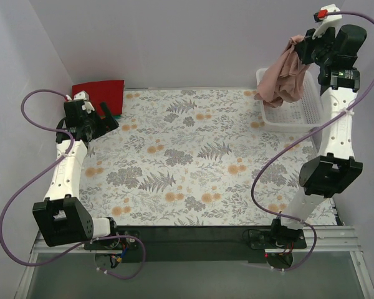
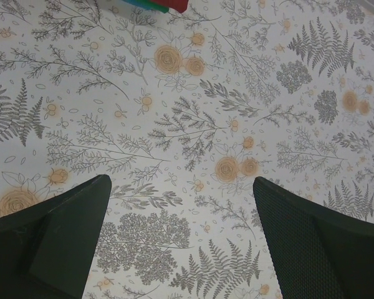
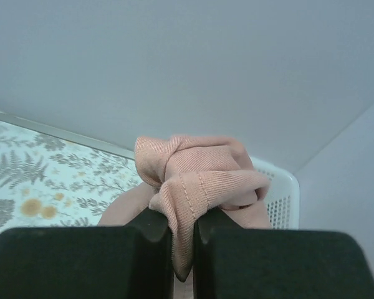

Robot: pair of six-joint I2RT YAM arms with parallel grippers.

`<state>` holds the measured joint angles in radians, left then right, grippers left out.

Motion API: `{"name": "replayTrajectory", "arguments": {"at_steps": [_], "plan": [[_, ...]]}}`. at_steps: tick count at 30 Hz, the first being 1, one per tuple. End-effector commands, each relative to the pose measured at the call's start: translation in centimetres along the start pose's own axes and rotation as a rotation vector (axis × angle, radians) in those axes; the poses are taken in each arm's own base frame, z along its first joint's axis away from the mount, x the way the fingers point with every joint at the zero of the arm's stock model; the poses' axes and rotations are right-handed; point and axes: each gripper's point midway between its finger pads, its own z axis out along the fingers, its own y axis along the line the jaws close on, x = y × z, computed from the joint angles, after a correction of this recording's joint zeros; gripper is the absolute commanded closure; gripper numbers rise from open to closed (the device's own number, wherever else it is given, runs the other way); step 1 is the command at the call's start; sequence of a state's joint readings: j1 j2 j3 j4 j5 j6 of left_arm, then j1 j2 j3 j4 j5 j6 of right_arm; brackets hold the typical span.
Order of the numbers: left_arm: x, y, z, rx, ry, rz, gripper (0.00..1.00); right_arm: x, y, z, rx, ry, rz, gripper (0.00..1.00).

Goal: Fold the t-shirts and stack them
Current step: Grab the tshirt from the pile, then move the tshirt to the center of the board

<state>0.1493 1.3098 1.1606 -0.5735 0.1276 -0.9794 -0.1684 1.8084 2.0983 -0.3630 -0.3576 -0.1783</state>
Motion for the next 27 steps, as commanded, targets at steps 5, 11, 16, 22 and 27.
{"name": "replayTrajectory", "arguments": {"at_steps": [5,11,16,22,27], "plan": [[-3.8,-2.4,-2.5,0.080,-0.102,0.013,0.02,-13.4,9.5,-8.6,-0.274,-0.327,-0.120,0.99],[-4.7,-3.4,-3.6,0.120,-0.118,0.025,0.02,-20.6,16.8,-15.7,-0.372,-0.569,-0.197,0.99],[-5.3,-3.7,-4.6,0.125,-0.149,0.032,0.02,-19.5,22.4,-17.8,-0.487,-0.624,-0.206,0.99],[-5.7,-4.5,-5.6,0.166,-0.162,0.080,0.02,-7.0,30.9,-14.1,-0.693,-0.339,-0.100,0.55],[-3.5,-5.6,-6.3,0.283,-0.103,0.267,0.02,3.3,36.3,-14.7,-0.870,-0.050,-0.053,0.02]]}}
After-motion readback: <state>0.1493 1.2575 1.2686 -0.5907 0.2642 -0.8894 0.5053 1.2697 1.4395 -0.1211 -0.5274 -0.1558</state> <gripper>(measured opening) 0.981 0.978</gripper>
